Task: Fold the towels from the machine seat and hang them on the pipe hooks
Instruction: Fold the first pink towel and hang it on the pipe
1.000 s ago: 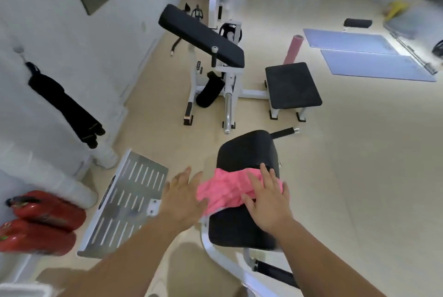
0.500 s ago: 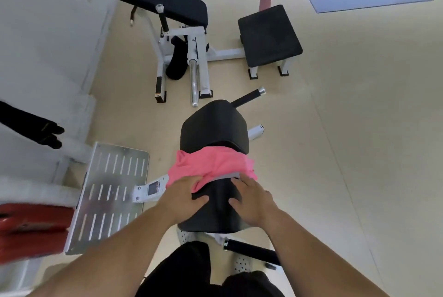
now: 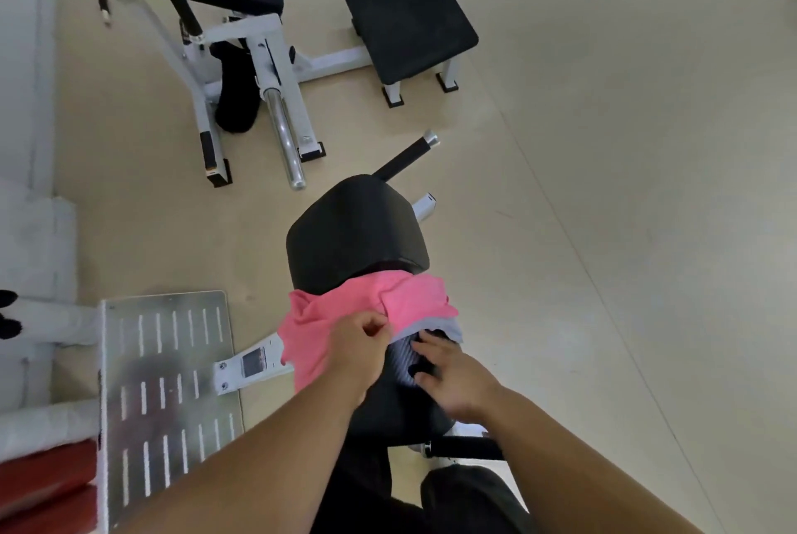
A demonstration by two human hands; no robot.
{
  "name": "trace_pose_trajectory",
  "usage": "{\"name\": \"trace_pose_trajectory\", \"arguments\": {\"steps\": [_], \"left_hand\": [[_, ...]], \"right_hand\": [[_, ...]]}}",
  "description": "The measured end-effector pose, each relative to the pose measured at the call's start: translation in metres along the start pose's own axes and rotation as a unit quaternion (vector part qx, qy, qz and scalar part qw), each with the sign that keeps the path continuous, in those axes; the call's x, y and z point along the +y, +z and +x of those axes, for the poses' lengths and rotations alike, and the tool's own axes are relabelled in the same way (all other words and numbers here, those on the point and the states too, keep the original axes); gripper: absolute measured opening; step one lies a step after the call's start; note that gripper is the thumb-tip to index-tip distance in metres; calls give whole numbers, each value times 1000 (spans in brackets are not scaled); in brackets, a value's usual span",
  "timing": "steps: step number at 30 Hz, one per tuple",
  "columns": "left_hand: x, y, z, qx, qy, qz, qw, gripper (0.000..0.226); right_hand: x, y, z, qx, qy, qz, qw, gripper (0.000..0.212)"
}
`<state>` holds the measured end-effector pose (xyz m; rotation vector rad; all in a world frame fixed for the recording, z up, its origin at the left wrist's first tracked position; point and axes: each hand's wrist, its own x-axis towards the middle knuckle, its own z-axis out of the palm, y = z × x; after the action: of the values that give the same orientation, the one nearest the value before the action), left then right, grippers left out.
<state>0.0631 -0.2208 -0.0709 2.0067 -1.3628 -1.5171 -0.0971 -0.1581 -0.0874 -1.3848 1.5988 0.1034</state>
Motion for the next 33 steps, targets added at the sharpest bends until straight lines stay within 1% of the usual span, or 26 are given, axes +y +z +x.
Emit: {"name": "trace_pose_trajectory", "arguments": {"steps": [2,3,4,6,8,9,11,14,16,18,19,21,23,24,26,27,28,29,31,33], "left_hand": [[7,-3,0,-18,20,22,999,14],[9,-6,1,-19,37,34,999,14],[12,-11,1,-13,56,51,997,13],[18,-24,1,-17,82,76,994,11],[26,-41,-4,-58,100,46,992,13],[31,-50,-9,-84,115,26,990,17],[44,-72,-19,-122,154,28,980,18],[63,-107,-29,-158,227,54,960,12],[74,-129,-36,-170,269,73,945,11],[84,-147,-46,-168,290,68,940,12],[88,-155,-53,-164,289,58,941,13],[95,-169,-65,-153,281,34,947,14],[100,-183,-77,-141,279,12,950,17],[101,-189,-84,-133,280,9,951,18],[103,-199,-98,-106,284,15,953,19],[103,-203,-106,-86,288,22,953,18],[102,-206,-113,-62,290,35,954,18],[101,-208,-120,-40,286,50,956,17],[95,-209,-130,-10,255,64,965,14],[83,-207,-141,8,216,48,975,12]], "right_hand": [[-4,-1,0,-3,14,7,1000,59],[-8,-3,-2,9,23,11,1000,58],[-14,-4,-3,42,32,18,998,58],[-29,-12,-8,149,48,35,987,60],[-50,-21,-13,230,21,44,972,60],[-61,-27,-14,247,-11,36,968,59],[-83,-40,-16,248,-69,21,966,59],[-116,-67,-27,206,-107,-10,973,66],[-134,-83,-34,184,-136,-21,973,66],[-147,-94,-37,178,-167,-10,970,61],[-153,-97,-39,179,-190,1,965,58],[-164,-100,-42,178,-236,15,955,61],[-175,-101,-48,161,-250,20,954,60],[-180,-102,-53,147,-253,19,956,57],[-186,-103,-62,130,-274,13,953,38],[-187,-103,-66,133,-293,3,947,30],[-188,-104,-70,148,-315,-14,937,29],[-187,-107,-73,167,-337,-33,926,33],[-185,-115,-82,198,-368,-40,907,37],[-180,-124,-90,201,-381,-29,902,28]]}}
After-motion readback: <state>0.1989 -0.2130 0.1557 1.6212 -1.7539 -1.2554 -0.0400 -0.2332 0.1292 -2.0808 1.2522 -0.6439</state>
